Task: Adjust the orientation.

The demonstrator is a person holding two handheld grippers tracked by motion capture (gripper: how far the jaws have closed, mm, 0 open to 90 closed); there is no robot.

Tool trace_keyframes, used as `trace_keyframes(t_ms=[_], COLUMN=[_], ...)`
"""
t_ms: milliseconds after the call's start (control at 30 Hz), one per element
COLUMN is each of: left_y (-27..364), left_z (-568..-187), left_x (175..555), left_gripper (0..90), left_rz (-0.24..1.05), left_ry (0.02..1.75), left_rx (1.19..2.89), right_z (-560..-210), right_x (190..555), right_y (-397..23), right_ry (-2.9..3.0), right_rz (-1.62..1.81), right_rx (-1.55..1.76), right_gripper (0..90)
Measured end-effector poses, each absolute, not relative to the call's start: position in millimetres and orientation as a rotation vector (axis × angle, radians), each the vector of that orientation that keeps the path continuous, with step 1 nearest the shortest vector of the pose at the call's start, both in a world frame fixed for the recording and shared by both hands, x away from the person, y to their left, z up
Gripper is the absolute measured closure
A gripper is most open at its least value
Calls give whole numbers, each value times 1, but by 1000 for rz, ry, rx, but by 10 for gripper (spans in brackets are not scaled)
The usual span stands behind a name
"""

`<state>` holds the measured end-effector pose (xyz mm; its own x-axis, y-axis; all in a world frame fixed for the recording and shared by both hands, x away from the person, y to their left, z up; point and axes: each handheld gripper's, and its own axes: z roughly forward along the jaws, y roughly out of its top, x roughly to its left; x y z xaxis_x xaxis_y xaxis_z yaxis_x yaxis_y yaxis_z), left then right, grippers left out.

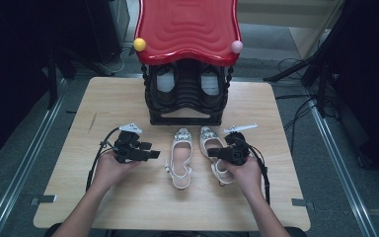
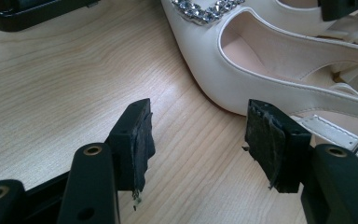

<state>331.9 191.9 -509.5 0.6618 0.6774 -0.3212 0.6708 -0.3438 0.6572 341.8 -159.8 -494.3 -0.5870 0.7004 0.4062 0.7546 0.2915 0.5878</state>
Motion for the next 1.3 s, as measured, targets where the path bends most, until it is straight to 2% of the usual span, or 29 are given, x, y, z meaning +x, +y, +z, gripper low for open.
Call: trace_keyframes(t_ms=[267, 433, 600, 767, 833, 1100, 1300], left_y=[185, 180, 174, 167, 165, 152, 153], left_z=[-511, -513, -514, -511, -511, -524, -526], left_x=[330, 329, 327, 323, 324, 331, 332], left_gripper=[424, 447, 527, 708, 751, 774, 770], left_rz=[-1, -26, -42, -63, -71, -82, -106], left_ry=[1020, 1015, 1001, 962, 963, 998, 1011], left_rx=[2087, 2087, 2099, 2103, 2097, 2110, 2086], right_z=[-496, -496, -485, -474, -476, -499, -512], right_x=[337, 336, 336, 339, 343, 359, 364], right_y=[-141, -137, -151, -173, -184, -198, -193], right_ry=[-2475, -2476, -2399, -2403, -2413, -2459, -2479], right_rz=[-1181, -1192, -1326, -1402, -1383, -1267, -1162], right_rx=[-1337, -1318, -1278, -1326, -1375, -1493, -1476], right_gripper=[869, 825, 817, 880, 900, 900, 900])
